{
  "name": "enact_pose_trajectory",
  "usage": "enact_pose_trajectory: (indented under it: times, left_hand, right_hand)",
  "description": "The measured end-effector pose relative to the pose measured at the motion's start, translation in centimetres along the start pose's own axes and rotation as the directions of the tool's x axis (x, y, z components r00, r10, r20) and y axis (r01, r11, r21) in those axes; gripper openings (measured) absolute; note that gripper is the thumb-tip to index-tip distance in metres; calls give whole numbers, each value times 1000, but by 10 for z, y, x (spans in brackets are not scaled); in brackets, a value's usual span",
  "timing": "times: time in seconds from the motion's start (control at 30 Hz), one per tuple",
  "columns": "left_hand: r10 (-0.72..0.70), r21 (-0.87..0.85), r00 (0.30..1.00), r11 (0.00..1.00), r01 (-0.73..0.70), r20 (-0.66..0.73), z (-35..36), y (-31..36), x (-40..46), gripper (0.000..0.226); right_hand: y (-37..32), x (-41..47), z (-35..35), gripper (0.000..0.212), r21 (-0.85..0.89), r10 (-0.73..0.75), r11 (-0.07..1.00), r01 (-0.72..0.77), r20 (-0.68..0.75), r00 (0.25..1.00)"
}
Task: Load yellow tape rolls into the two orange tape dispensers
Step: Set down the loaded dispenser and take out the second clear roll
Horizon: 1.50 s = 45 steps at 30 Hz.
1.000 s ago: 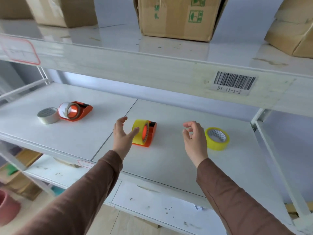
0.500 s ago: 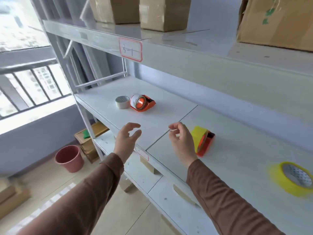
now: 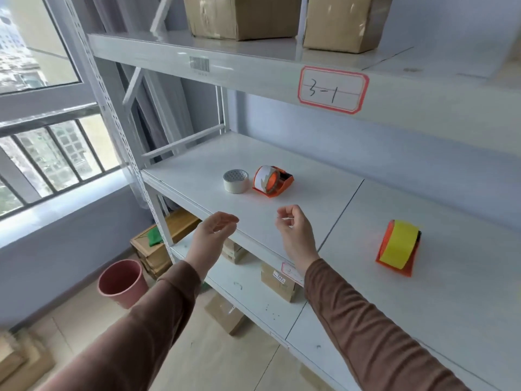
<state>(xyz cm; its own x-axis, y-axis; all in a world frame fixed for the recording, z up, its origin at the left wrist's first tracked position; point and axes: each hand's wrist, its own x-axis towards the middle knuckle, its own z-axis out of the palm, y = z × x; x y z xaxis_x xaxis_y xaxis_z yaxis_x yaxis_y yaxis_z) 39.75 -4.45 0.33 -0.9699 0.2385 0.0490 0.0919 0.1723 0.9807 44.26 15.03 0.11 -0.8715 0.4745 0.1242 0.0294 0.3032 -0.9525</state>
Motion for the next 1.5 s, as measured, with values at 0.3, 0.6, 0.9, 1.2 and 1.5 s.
enact_pose_trajectory:
  times: [0.3, 0.6, 0.9, 1.2, 1.5]
  left_hand:
    - [-69, -72, 993, 995, 76, 95, -24, -22, 72, 15]
    - [-47, -121, 991, 991, 62, 123, 16, -14, 165, 29]
    - [-163, -48, 925, 981, 190, 343, 33, -3, 240, 54]
    - [-344, -57, 671, 865, 499, 656, 32, -13, 282, 32]
    - [-142, -214, 627, 863, 457, 766, 26, -8, 273, 28]
  right_hand:
    - [3, 33, 44, 16, 35, 118, 993, -114, -115, 986]
    - [16, 105, 46, 36, 43, 192, 981, -189, -112, 975]
    - [7, 156, 72, 40, 303, 349, 904, -300, -124, 929]
    - [-5, 158, 111, 19, 371, 436, 871, -323, -278, 856]
    - [-7, 143, 120, 9, 227, 288, 955, -191, -548, 785]
